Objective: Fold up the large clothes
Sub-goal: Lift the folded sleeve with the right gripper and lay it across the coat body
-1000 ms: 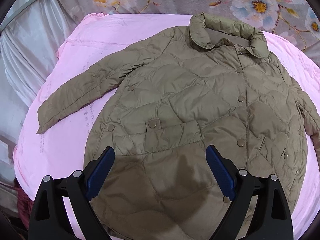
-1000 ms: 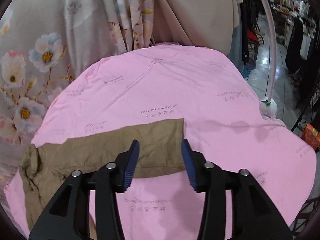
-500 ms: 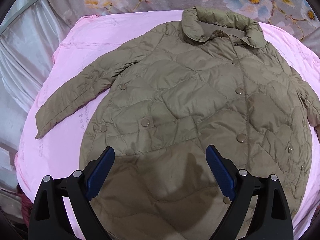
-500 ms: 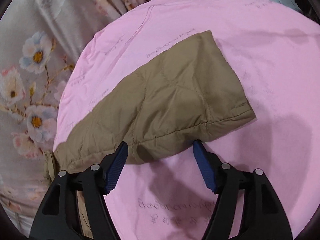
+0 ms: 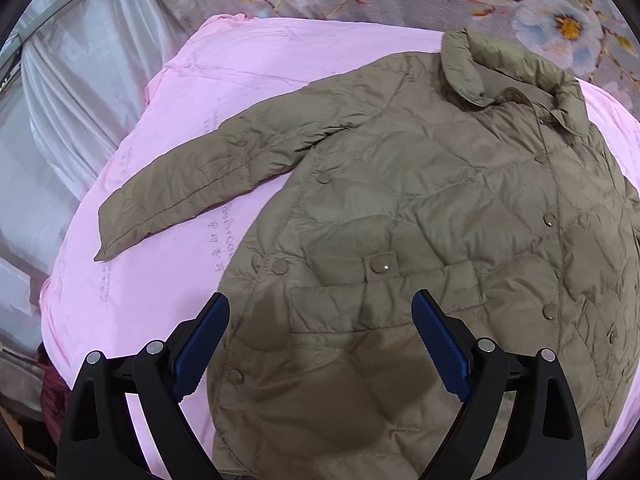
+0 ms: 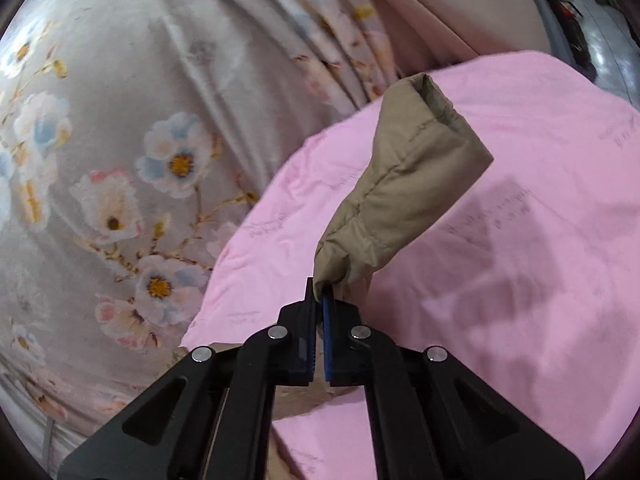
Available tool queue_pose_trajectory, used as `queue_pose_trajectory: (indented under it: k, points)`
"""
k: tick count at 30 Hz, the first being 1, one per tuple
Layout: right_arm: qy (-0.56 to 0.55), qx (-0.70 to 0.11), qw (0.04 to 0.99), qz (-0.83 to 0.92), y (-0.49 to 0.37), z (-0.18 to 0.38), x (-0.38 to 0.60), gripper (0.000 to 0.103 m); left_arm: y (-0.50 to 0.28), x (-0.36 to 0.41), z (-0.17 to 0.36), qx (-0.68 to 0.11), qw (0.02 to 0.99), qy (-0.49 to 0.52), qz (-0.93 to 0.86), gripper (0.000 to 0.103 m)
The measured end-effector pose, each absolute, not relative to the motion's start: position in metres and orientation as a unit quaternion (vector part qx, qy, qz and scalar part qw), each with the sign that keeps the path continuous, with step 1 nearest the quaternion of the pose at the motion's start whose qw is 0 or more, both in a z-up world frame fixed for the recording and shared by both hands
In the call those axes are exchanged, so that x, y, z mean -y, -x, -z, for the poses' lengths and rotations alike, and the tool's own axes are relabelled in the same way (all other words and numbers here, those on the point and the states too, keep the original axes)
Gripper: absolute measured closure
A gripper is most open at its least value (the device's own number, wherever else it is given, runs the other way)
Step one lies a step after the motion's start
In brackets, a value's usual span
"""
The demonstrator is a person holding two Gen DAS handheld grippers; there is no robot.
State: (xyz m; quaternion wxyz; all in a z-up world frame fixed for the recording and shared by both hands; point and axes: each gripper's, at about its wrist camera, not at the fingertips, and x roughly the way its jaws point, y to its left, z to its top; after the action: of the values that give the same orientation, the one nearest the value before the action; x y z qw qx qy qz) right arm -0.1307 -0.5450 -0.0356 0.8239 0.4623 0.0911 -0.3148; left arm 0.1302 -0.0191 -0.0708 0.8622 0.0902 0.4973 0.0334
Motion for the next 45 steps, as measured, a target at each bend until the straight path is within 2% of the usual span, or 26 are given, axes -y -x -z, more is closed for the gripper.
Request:
queue_pose_trajectory:
  k: [6,12,20,30,33,40,45]
  points:
    - [-0.354,-0.118,0.901,0.223,0.067,-0.051,0.475,0.102,-0.136,0.006,0.064,-0.494,0.866,-0.074,-0.039,0.013]
    - [-0.253,-0.172,0.946,0.111,-0.020,-0.079,0.385,0.102,-0.141,-0.013,0.055,-0.488,0.869,-0.062,-0.052,0.013]
    - [-0.187,-0.287,0.940,0.007,-0.124,-0.021,0.275,0.102,-0.150,-0.057,0.048,-0.484,0.871,-0.038,-0.077,0.013]
    - [-0.174,-0.398,0.901,-0.014,-0.183,0.068,0.195,0.101,-0.159,-0.099,0.052,-0.488,0.867,-0.018,-0.094,0.013]
    - [-0.171,-0.419,0.892,-0.012,-0.190,0.086,0.183,0.096,-0.164,-0.104,0.054,-0.489,0.867,-0.010,-0.091,0.013]
    - [-0.183,-0.412,0.892,-0.040,-0.167,0.089,0.166,0.063,-0.186,-0.086,0.053,-0.505,0.862,0.035,-0.023,0.014]
    - [-0.201,-0.398,0.895,-0.018,-0.132,0.080,0.183,0.059,-0.216,-0.043,0.067,-0.530,0.844,0.077,0.039,0.014]
